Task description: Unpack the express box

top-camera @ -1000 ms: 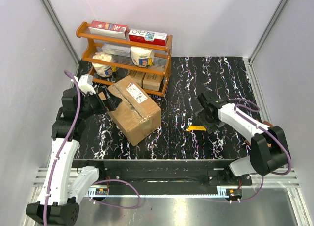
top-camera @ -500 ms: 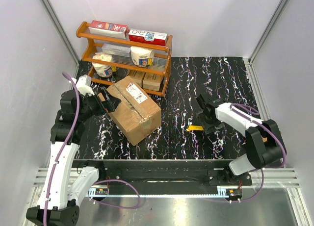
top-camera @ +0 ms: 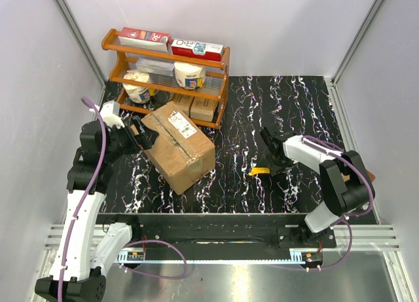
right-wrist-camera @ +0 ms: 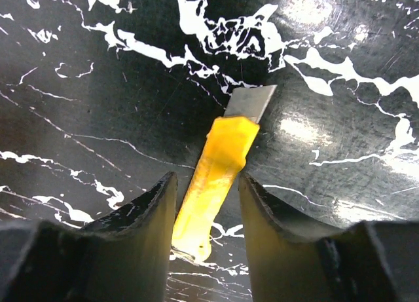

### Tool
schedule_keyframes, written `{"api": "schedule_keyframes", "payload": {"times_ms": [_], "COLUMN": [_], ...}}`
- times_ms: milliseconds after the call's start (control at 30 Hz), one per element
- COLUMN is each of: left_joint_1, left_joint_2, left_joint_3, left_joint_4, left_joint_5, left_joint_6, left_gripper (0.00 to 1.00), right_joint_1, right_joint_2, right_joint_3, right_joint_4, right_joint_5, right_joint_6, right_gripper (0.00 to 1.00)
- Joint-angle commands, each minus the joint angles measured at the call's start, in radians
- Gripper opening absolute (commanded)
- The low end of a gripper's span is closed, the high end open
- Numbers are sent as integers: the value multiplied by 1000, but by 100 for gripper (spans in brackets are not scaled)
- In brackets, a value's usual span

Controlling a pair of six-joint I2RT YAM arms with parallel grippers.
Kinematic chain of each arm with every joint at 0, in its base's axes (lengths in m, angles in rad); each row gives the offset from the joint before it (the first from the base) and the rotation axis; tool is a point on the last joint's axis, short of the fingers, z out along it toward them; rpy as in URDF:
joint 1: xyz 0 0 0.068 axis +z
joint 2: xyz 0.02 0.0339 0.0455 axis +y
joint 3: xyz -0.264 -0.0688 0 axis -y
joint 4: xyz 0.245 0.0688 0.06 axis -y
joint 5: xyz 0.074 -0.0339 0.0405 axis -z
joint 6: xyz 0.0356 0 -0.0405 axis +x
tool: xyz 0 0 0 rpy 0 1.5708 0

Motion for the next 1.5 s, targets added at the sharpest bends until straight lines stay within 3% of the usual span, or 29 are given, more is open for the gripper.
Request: {"api": "schedule_keyframes", "payload": {"times_ms": [0, 200, 233, 267, 367, 600, 633, 800, 933, 1100, 1133, 1167, 1267, 1467], "left_joint_1": [5, 5, 5, 6, 5, 5, 5, 6, 5, -1, -1, -9, -32, -179], "left_joint_2": [-21, -30, -32, -33, -36, -33, -27, -9, -9, -7, -4, -1, 11, 80], "left_joint_3": [16, 14, 13, 13, 11, 36, 48, 72, 77, 69, 72, 76, 74, 56], "left_joint_4": [22, 19, 18, 16, 14, 14, 13, 45, 126, 324, 370, 390, 482, 744], "left_joint_5": [-31, -47, -47, -51, -47, 7, 27, 108, 327, 513, 553, 568, 581, 605], "left_joint_6": [14, 16, 16, 16, 16, 19, 19, -10, -41, -182, -202, -238, -342, -535], "left_gripper": [99, 99, 99, 99, 99, 99, 99, 99, 99, 99, 99, 99, 99, 99], "right_joint_1": [-8, -8, -8, -9, -9, -9, -9, -9, -11, -8, -8, -6, 15, 124], "right_joint_2": [27, 54, 56, 59, 56, -19, -36, -130, -206, -233, -230, -219, -190, -139], "right_joint_3": [17, 9, 8, 6, 9, 133, 146, 219, 230, 287, 291, 299, 339, 445], "right_joint_4": [7, 11, 11, 14, 31, 162, 191, 385, 638, 1000, 1071, 1220, 1445, 1576], "right_joint_5": [51, 47, 47, 48, 51, -2, -62, -271, -599, -968, -1074, -1119, -1231, -1339], "right_joint_6": [30, 36, 34, 28, -7, -389, -483, -657, -788, -718, -637, -589, -426, -351], "right_gripper": [47, 47, 43, 30, 17, 0, 0, 0, 0, 0, 0, 0, 0, 0]}}
